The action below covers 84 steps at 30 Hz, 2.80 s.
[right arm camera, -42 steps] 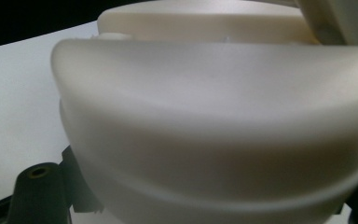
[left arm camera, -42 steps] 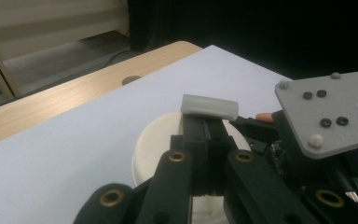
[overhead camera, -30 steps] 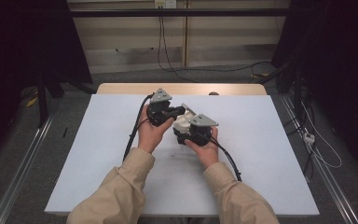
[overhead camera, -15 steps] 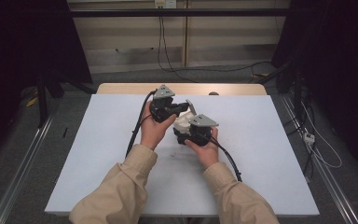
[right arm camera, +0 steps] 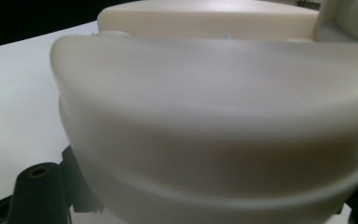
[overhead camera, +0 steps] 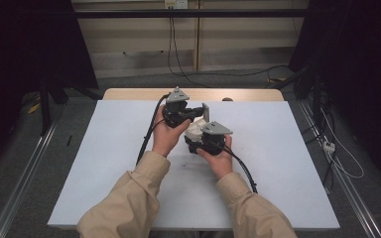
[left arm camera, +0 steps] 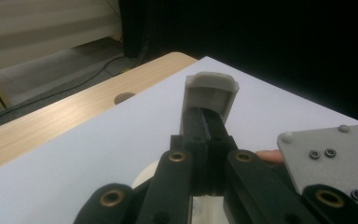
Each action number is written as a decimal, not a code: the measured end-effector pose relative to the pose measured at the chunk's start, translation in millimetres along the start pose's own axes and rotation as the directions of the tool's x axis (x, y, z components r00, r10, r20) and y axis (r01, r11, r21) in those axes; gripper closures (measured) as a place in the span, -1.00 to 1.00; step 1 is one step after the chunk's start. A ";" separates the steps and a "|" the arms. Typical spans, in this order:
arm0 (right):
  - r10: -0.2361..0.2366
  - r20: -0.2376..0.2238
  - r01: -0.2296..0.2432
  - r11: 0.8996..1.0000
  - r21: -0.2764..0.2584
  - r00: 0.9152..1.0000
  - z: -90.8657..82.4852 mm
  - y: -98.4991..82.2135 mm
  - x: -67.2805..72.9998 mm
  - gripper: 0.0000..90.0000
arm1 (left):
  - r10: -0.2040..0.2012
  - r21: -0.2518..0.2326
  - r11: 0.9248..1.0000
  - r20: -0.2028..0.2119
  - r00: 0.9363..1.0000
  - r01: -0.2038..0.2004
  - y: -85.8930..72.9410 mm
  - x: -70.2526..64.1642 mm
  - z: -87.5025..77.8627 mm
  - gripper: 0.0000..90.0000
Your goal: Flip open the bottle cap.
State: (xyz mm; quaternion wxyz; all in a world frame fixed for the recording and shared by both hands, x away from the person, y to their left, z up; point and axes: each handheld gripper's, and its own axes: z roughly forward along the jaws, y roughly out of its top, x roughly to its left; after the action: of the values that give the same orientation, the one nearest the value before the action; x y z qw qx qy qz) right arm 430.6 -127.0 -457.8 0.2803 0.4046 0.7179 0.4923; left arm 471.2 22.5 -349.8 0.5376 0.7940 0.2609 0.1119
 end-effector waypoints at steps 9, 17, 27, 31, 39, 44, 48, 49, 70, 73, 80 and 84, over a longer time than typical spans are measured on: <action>0.000 0.000 0.000 1.000 0.000 1.000 0.1 -0.1 -0.1 -0.58 | -0.002 -0.001 1.000 0.003 1.000 0.002 0.8 1.8 5.4 1.00; 0.001 -0.001 -0.001 1.000 0.001 1.000 0.0 -0.2 0.0 -0.58 | 0.005 -0.002 1.000 0.012 1.000 -0.005 2.9 2.4 9.2 1.00; -0.002 -0.002 0.002 1.000 -0.001 1.000 0.1 -0.4 -0.3 -0.58 | 0.004 0.000 1.000 0.018 1.000 -0.004 5.4 2.4 15.0 1.00; -0.002 -0.002 0.002 1.000 0.001 1.000 0.1 -0.2 -0.4 -0.58 | 0.000 -0.002 1.000 0.025 1.000 0.000 5.7 3.7 16.4 1.00; -0.003 -0.003 0.003 1.000 0.000 1.000 0.2 -0.3 -0.5 -0.58 | 0.008 0.002 1.000 0.032 0.999 -0.008 7.7 4.0 20.0 1.00; -0.002 -0.003 0.002 1.000 0.002 1.000 0.1 -0.2 -0.4 -0.58 | 0.001 0.009 1.000 0.034 0.999 -0.002 5.8 5.9 23.8 1.00; -0.003 -0.003 0.003 1.000 0.002 1.000 0.2 -0.2 -0.5 -0.58 | 0.002 0.008 1.000 0.038 0.999 -0.002 5.0 5.9 26.3 1.00; -0.003 -0.003 0.003 1.000 0.002 1.000 0.2 -0.2 -0.5 -0.58 | 0.005 0.008 1.000 0.036 0.999 -0.006 5.0 5.9 26.9 1.00; -0.005 -0.006 0.005 1.000 0.004 1.000 0.3 -0.3 -0.9 -0.58 | 0.012 0.034 0.999 0.049 0.999 -0.013 1.2 9.5 37.0 1.00; -0.005 -0.006 0.005 1.000 0.003 1.000 0.3 -0.4 -1.0 -0.58 | 0.013 0.036 0.999 0.050 0.999 -0.014 1.3 9.5 38.2 1.00; -0.005 -0.006 0.005 1.000 0.003 1.000 0.4 -0.5 -1.0 -0.58 | 0.018 0.038 0.999 0.049 0.999 -0.020 1.2 9.7 40.2 1.00; -0.006 -0.006 0.006 1.000 0.003 1.000 0.3 -0.6 -0.9 -0.58 | 0.014 0.038 0.999 0.053 0.998 -0.016 0.1 9.8 42.0 1.00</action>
State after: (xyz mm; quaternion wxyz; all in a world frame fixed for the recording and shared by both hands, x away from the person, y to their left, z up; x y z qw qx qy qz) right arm 431.1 -127.7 -458.5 0.2790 0.4014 0.7206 0.4916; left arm 498.7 -5.7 -367.3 0.5283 0.8087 0.2426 0.0898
